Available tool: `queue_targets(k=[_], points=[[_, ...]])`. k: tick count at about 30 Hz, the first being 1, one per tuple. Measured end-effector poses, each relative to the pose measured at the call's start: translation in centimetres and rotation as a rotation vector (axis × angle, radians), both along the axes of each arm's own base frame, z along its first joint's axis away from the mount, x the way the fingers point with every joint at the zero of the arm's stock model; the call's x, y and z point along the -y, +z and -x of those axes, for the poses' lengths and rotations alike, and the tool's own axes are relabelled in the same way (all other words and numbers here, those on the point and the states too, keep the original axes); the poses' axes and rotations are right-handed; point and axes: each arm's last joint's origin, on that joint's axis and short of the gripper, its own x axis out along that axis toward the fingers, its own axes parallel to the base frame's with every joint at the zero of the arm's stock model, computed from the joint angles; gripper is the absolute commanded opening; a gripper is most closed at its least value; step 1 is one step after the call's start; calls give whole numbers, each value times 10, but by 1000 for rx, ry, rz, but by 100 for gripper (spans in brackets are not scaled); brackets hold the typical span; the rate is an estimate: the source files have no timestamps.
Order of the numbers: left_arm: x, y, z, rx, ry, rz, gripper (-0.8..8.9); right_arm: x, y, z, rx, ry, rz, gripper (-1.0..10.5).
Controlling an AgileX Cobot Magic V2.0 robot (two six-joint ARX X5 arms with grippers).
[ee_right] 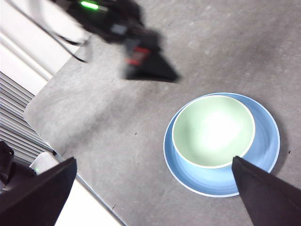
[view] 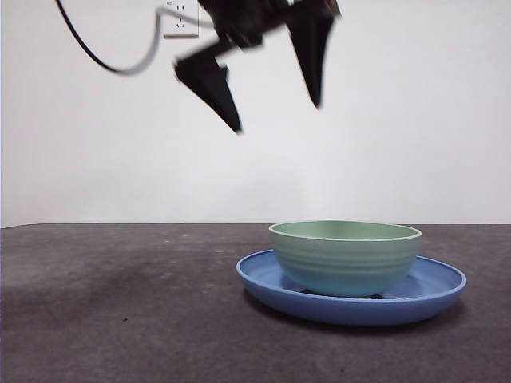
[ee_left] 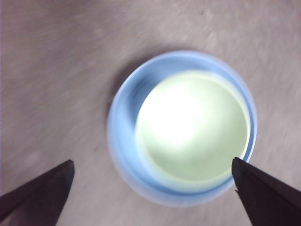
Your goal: Place the green bowl on the blue plate
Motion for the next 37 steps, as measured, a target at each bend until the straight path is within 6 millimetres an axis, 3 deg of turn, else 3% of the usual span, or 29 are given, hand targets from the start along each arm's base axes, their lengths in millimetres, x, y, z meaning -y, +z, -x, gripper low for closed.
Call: queue_targets(k=[4, 8, 12, 16, 24, 29, 37], points=[[-32, 48, 35, 73, -41, 3, 577, 0, 0, 0, 0, 0, 0, 579], [-59, 81, 65, 134, -57, 44, 577, 0, 0, 0, 0, 0, 0, 579], [-87, 106, 95, 179, -57, 82, 577, 0, 0, 0, 0, 0, 0, 579], [-112, 115, 123, 240, -57, 131, 577, 0, 0, 0, 0, 0, 0, 579], [-165, 104, 181, 371, -63, 231, 577, 0, 0, 0, 0, 0, 0, 579], [-193, 80, 213, 431, -60, 282, 577, 0, 0, 0, 0, 0, 0, 579], [-224, 35, 246, 528, -25, 402, 576, 0, 0, 0, 12, 8, 9, 579]])
